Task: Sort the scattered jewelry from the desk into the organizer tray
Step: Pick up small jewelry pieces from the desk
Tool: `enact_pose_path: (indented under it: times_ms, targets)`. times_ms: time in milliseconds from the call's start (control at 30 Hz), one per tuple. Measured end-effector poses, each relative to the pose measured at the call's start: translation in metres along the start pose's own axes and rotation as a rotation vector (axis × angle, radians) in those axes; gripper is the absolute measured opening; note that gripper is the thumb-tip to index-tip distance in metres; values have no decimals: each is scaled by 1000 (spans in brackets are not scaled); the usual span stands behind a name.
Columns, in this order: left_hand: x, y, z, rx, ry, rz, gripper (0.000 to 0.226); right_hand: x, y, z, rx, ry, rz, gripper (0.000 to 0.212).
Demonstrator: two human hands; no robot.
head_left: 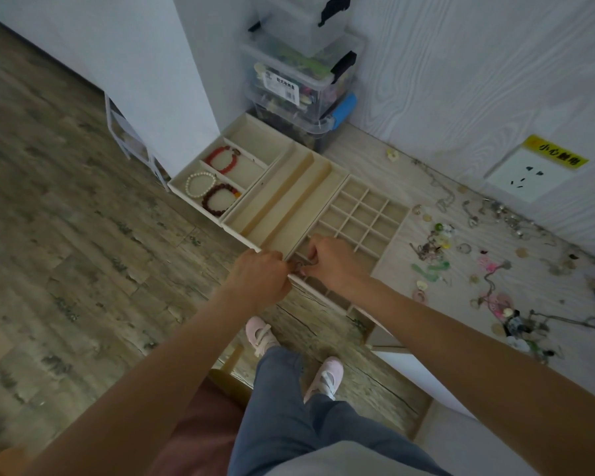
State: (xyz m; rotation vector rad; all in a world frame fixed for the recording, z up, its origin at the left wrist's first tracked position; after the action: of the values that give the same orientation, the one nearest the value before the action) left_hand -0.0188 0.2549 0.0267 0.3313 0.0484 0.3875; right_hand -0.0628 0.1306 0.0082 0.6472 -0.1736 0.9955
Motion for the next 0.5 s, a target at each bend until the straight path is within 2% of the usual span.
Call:
enact_pose_path:
  times_ms: [133,300,500]
  targets:
    - [-3,-3,-2,76,-34,7,37,-1,-2,-1,-12,-16,-27,23]
    - [-4,-2,-2,59,-24,13,41,0,-4,-1,-8,-19,-62,11]
    - [-2,0,-2,-6,165,38,41,-8,-5,12,21,-86,-110,10]
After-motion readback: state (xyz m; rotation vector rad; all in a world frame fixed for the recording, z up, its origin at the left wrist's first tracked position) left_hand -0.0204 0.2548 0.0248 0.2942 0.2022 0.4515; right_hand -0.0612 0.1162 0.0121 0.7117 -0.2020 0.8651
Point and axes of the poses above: each hand's wrist, its own y-axis away from the middle knuckle, its own z-axis out of the back of the hand, x = y × z, the point moved 2 cm from there along -y, towards the middle knuckle, and after that the axes turned 10 degrees about -z, right-handed, at the moved point
